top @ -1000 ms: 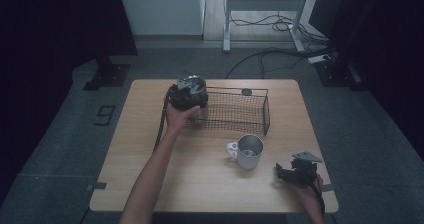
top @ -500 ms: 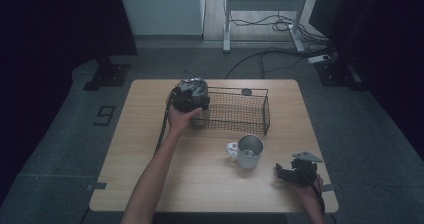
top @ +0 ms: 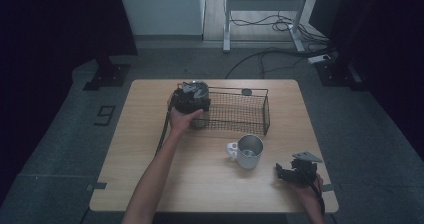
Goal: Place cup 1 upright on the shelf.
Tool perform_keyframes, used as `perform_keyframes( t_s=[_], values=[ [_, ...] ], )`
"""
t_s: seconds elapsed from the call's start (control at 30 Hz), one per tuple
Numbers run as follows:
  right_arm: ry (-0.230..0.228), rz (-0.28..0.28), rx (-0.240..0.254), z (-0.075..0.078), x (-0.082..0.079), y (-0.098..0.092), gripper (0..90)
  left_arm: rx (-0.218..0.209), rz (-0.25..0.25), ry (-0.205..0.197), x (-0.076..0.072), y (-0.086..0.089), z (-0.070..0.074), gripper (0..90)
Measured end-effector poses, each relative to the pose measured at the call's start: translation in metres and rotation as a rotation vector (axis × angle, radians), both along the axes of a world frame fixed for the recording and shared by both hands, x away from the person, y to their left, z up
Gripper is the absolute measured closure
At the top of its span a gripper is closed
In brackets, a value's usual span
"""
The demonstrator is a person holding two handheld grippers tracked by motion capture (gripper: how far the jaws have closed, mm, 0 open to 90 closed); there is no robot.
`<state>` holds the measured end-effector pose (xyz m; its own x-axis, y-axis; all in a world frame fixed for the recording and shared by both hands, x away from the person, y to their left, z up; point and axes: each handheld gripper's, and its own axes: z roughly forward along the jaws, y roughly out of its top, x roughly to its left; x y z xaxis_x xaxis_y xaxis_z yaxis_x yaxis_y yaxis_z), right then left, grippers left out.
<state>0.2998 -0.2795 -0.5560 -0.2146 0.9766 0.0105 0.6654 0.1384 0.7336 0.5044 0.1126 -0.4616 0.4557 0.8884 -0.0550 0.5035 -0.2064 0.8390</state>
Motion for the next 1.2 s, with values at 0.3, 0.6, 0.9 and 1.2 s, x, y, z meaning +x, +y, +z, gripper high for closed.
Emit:
perform_keyframes(
  t_s=[0.3, 0.6, 0.9, 1.2],
  values=[
    [0.0, 0.0, 0.0, 0.0, 0.0, 0.0, 8.9, 0.007, 0.004, 0.011, 0.0014, -0.0004, -0.0053, 3.9],
    [0.0, -0.001, 0.0, 0.0, 0.0, 0.0, 8.9, 0.011, 0.007, 0.013, 0.0024, -0.001, -0.0073, 3.9],
    [0.0, -0.001, 0.001, 0.0, 0.0, -0.0001, 8.9, 0.018, 0.003, 0.007, -0.0005, -0.0014, -0.0087, 3.7],
    [0.0, -0.001, 0.001, 0.0, 0.0, -0.0001, 8.9, 0.023, 0.007, 0.006, -0.0044, -0.001, -0.0098, 3.5]
  ],
)
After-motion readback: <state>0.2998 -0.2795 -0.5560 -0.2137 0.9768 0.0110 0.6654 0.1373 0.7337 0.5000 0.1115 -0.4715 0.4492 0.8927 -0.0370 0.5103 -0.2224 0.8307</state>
